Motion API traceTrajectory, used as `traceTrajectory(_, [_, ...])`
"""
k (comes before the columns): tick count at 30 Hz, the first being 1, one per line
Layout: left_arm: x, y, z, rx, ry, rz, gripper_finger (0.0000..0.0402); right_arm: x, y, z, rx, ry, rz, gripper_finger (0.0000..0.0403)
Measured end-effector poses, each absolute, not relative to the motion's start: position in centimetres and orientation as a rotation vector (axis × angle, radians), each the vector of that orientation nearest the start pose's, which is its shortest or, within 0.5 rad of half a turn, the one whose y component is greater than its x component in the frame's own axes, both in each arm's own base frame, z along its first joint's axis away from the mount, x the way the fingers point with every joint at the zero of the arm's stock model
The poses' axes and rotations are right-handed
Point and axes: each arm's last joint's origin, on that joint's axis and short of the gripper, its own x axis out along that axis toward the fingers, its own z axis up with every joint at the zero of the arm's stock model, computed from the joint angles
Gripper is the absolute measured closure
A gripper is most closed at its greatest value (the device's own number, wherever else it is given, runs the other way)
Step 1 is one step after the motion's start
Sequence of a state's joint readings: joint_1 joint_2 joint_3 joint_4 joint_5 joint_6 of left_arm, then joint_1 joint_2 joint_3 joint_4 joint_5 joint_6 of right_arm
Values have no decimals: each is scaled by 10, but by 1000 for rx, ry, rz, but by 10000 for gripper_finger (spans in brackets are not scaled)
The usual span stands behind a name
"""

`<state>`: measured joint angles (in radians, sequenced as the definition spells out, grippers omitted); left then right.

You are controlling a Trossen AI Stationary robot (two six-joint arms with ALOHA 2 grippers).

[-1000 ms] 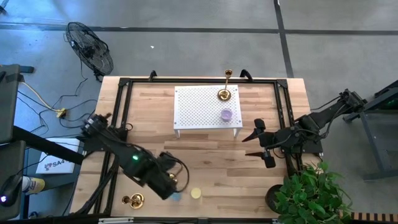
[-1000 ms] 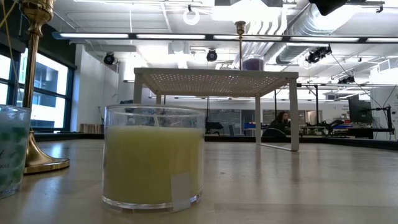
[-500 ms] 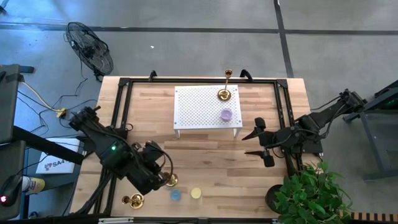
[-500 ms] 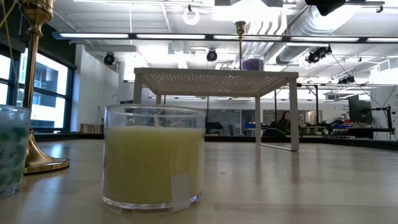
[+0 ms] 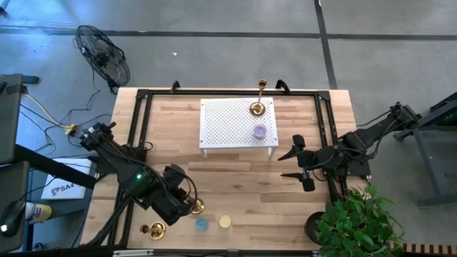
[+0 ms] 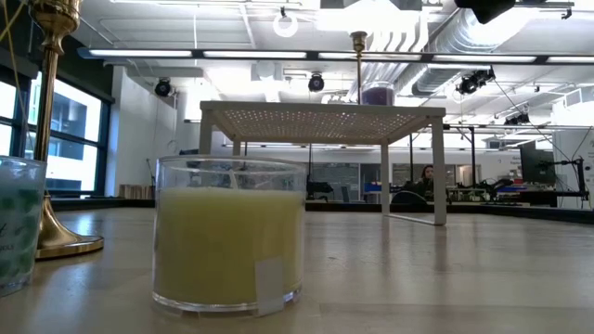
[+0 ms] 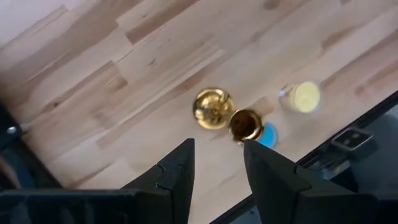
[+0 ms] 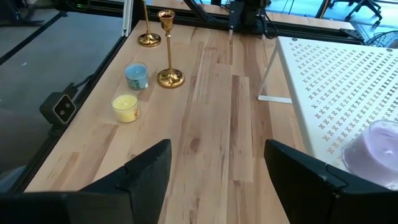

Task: Pick & Place candle stick holders
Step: Put the right gold candle holder on the shelf

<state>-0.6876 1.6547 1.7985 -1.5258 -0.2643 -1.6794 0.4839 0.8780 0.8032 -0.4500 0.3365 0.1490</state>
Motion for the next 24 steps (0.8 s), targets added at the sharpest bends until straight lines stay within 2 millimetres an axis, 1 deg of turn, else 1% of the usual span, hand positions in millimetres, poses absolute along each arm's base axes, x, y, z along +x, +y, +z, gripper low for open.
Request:
traceTrajectory(3, [234, -182, 367, -806, 1089, 668, 267, 166, 76, 301, -60, 489, 103, 150])
traceTrajectory(6, [238, -187, 364, -764, 1099, 620, 267, 166, 76, 301, -59, 490, 104, 150])
traceTrajectory(12, [237, -196, 362, -733, 1092, 577, 267, 166, 76, 301, -64, 489, 102, 150])
traceTrajectory(18, [225, -214, 360, -686, 1090, 531, 267, 166, 76, 301, -67, 488, 93, 150])
traceTrajectory(24, [206, -236, 358, -579, 929, 499, 267, 166, 76, 301, -68, 487, 91, 150])
